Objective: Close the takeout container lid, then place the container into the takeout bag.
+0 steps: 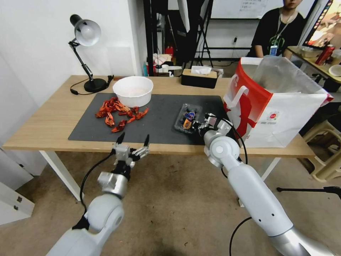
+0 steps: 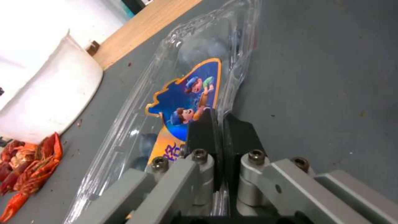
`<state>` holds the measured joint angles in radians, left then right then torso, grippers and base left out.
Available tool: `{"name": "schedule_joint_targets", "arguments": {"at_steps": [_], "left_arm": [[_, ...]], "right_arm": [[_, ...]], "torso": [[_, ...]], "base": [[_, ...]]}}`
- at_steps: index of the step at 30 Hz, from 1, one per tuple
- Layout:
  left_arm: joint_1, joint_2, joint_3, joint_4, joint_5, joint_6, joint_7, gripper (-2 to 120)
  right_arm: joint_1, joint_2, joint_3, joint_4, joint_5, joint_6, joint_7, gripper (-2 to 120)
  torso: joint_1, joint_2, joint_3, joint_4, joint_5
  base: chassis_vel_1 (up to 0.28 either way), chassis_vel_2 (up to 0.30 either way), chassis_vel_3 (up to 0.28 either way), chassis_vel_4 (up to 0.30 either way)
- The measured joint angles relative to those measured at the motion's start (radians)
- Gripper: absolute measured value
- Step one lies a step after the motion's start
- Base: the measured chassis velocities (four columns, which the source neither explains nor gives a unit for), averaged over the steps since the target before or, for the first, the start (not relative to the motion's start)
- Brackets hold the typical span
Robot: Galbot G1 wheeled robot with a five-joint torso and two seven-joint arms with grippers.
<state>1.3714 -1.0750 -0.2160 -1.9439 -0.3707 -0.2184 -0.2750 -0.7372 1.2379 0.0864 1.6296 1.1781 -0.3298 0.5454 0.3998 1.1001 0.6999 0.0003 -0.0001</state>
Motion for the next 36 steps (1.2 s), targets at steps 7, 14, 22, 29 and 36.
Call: {"name": "schedule_joint_targets", "arguments": {"at_steps": [7,14,22,29,36], "left_arm": [[0.055,0.003,-0.048,0.01,0.015,-0.033,0.005,100],[0.106,0.015,-0.073,0.019,0.002,-0.044,0.016,100],[0.103,0.027,-0.078,0.027,0.007,-0.048,0.016,100],[0.105,0.037,-0.089,0.031,0.01,-0.047,0.011,100],[0.106,0.038,-0.094,0.031,0.01,-0.045,0.009,100]], "right_arm": [[0.003,-0.002,-0.001,0.0,0.001,0.0,-0.001,0],[0.009,0.0,-0.005,0.0,0.005,0.0,0.0,0],[0.016,0.004,0.01,0.026,0.039,0.022,-0.016,0],[0.042,-0.012,0.047,0.107,0.09,0.022,-0.015,0],[0.113,-0.057,0.092,0.227,0.155,0.0,0.013,0]], "torso": [[0.0,0.0,0.0,-0.0005,0.0],[0.0,0.0,0.0,-0.0005,0.0],[0.0,0.0,0.0,-0.0003,0.0001],[0.0,0.0,0.0,-0.0003,0.0001],[0.0,0.0,0.0,-0.0003,0.0]], "base": [[0.0,0.0,0.0,0.0],[0.0,0.0,0.0,0.0],[0.0,0.0,0.0,0.0],[0.0,0.0,0.0,0.0],[0.0,0.0,0.0,0.0]]}}
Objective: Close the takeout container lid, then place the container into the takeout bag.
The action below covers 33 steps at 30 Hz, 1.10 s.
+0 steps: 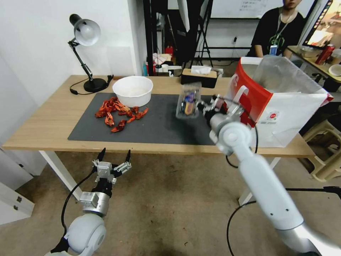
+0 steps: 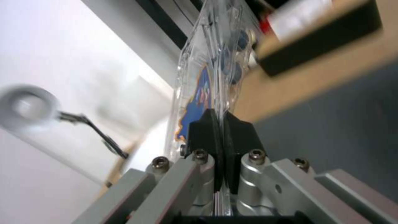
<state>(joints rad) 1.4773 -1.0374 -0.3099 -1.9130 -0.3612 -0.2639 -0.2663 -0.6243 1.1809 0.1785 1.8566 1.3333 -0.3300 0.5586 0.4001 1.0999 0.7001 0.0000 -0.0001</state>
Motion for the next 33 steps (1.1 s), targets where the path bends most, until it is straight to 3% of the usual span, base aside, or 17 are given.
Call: {"name": "schedule_joint_targets", "arguments": {"at_steps": [7,15,17,21,33], "left_arm": [[-0.007,-0.002,-0.001,-0.009,0.0,0.007,-0.003,100],[-0.016,-0.008,0.009,-0.015,0.004,0.016,-0.006,100],[-0.019,-0.007,0.013,-0.016,0.006,0.018,-0.006,100],[-0.023,-0.005,0.016,-0.018,0.006,0.021,-0.007,100],[-0.04,-0.006,0.039,-0.025,0.014,0.037,-0.017,100]], "right_arm": [[0.095,-0.068,0.077,0.082,0.045,-0.024,0.026,0],[0.13,-0.182,0.21,0.101,-0.011,-0.079,0.035,0],[0.111,-0.244,0.266,0.109,-0.022,-0.113,0.051,0],[0.08,-0.284,0.303,0.114,-0.021,-0.12,0.061,0],[-0.118,-0.302,0.404,0.124,-0.091,-0.145,0.077,0]], "torso": [[0.0,0.0,0.0,0.0,0.0002],[0.0,0.0,0.0,-0.0001,0.0004],[0.0,0.0,0.0,-0.0003,0.0003],[0.0,0.0,0.0,-0.0004,0.0004],[0.0,0.0,0.0,0.0,0.0004]], "base": [[0.0,0.0,0.0,0.0],[0.0,0.0,0.0,0.0],[0.0,0.0,0.0,0.0],[0.0,0.0,0.0,0.0],[0.0,0.0,0.0,0.0]]}}
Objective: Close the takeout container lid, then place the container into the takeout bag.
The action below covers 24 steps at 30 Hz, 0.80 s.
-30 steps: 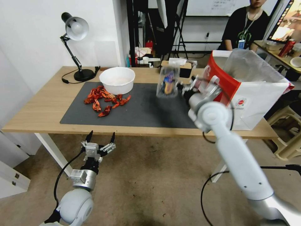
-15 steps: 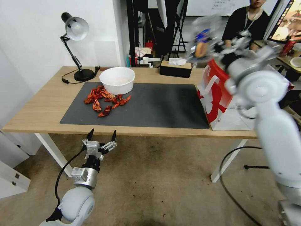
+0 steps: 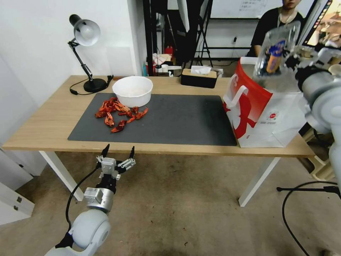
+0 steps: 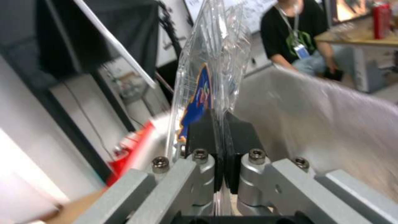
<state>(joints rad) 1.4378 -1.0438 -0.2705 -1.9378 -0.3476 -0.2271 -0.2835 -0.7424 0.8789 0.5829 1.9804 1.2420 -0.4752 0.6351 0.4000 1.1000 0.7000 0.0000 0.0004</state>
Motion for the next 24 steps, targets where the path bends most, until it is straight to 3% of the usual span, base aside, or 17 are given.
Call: {"name": "schedule_joint_targets", "arguments": {"at_steps": [14,17,21,24], "left_arm": [[0.001,0.0,0.003,-0.007,0.003,0.001,-0.002,100],[0.003,0.0,0.0,-0.009,0.003,0.001,-0.002,100],[0.007,0.003,-0.005,-0.013,0.003,0.001,-0.003,100],[0.011,0.003,-0.007,-0.015,0.003,0.001,-0.004,100]], "right_arm": [[-0.033,0.009,0.038,0.023,0.04,0.012,-0.006,49],[-0.032,0.004,0.043,0.04,0.073,0.073,-0.055,57],[-0.074,-0.005,0.035,0.107,0.075,0.234,-0.227,77],[-0.101,-0.008,0.029,0.132,0.064,0.275,-0.297,82]], "torso": [[0.0,0.0,0.0,0.0001,-0.0003],[0.0,0.0,0.0,0.0,-0.0004],[0.0,0.0,0.0,0.0,-0.0006],[0.0,0.0,0.0,0.0001,-0.0002]], "base": [[0.0,0.0,0.0,0.0],[0.0,0.0,0.0,0.0],[0.0,0.0,0.0,0.0],[0.0,0.0,0.0,0.0]]}}
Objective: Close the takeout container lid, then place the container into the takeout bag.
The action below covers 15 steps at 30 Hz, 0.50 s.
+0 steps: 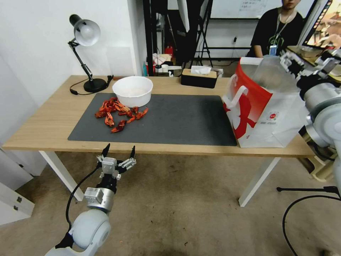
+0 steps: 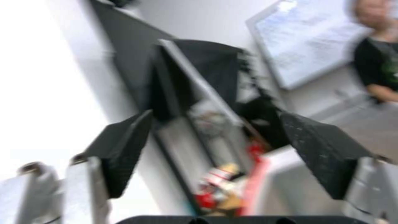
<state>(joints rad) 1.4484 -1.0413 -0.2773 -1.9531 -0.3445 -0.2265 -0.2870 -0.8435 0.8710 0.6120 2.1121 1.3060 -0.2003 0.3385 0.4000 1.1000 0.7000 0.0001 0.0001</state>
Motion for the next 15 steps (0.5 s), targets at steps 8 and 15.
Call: {"name": "schedule_joint_targets", "arguments": {"at_steps": [8,15], "left_arm": [[0.01,-0.007,-0.005,-0.005,0.002,-0.001,0.0,100],[0.016,-0.023,-0.01,-0.012,0.008,-0.001,0.0,100]], "right_arm": [[-0.151,0.003,-0.044,0.147,-0.182,0.051,-0.175,100],[-0.408,0.078,-0.091,0.233,-0.677,0.093,-0.219,100]], "torso": [[0.0,0.0,0.0,-0.0002,-0.0003],[0.0,0.0,0.0,-0.0001,-0.0001]], "base": [[0.0,0.0,0.0,0.0],[0.0,0.0,0.0,0.0]]}}
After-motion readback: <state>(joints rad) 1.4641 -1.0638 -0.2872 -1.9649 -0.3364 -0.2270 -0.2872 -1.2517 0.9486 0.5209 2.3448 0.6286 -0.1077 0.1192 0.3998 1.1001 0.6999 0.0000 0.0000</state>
